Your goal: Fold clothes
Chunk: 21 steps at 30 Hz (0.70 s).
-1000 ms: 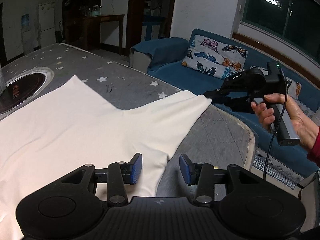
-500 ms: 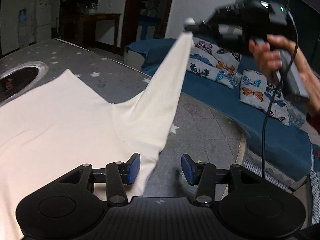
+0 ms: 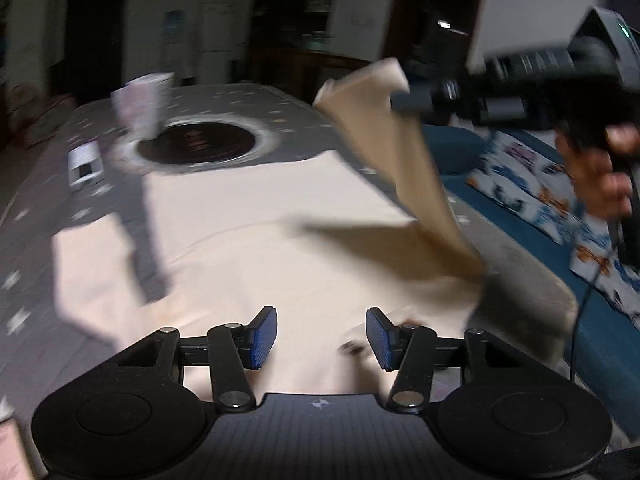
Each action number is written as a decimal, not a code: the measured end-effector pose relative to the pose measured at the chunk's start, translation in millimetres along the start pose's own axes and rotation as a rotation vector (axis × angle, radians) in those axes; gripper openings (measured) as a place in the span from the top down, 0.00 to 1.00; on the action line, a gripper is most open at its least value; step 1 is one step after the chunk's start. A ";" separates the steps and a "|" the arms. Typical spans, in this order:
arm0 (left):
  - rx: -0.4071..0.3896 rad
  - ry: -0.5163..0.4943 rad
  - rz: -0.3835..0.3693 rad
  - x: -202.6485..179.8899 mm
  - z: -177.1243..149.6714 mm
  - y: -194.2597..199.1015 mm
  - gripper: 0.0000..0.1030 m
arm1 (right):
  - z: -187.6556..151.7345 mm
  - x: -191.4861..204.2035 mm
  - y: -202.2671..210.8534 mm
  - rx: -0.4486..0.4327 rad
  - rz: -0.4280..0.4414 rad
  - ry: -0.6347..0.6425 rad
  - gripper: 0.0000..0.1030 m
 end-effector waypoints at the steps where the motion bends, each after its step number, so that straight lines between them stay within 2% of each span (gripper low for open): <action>1: 0.004 0.022 0.011 6.0 -4.7 3.2 0.49 | -9.0 3.8 -13.4 0.039 0.000 0.015 0.97; 4: 0.017 0.074 0.026 20.5 -14.7 7.2 0.49 | -49.6 13.0 -44.6 0.160 -0.014 0.066 0.97; 7: 0.024 0.086 0.045 25.4 -15.9 6.1 0.49 | -74.7 21.2 -61.5 0.246 -0.022 0.095 0.91; 10: 0.012 0.085 0.048 24.9 -14.9 7.5 0.49 | -88.5 26.6 -60.6 0.289 -0.021 0.106 0.77; 13: -0.013 0.083 0.054 29.3 -9.8 5.0 0.51 | -83.1 17.5 -40.6 0.266 -0.043 0.116 0.77; 17: -0.051 0.096 0.044 33.3 -1.2 5.0 0.51 | -73.4 -9.0 -8.4 0.209 -0.165 0.112 0.77; 21: -0.084 0.085 0.052 37.1 11.3 3.8 0.51 | -65.6 -42.9 24.4 0.163 -0.329 0.070 0.77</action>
Point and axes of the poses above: each gripper's, at about its wrist camera, not at the fingertips, and y roughly against the way its jaws point, x to its left, z to its top, the point moved 1 cm from there along -y, roughly the way its jaws point, and after that the axes turned 15 degrees about -y, right-handed, at the moved point
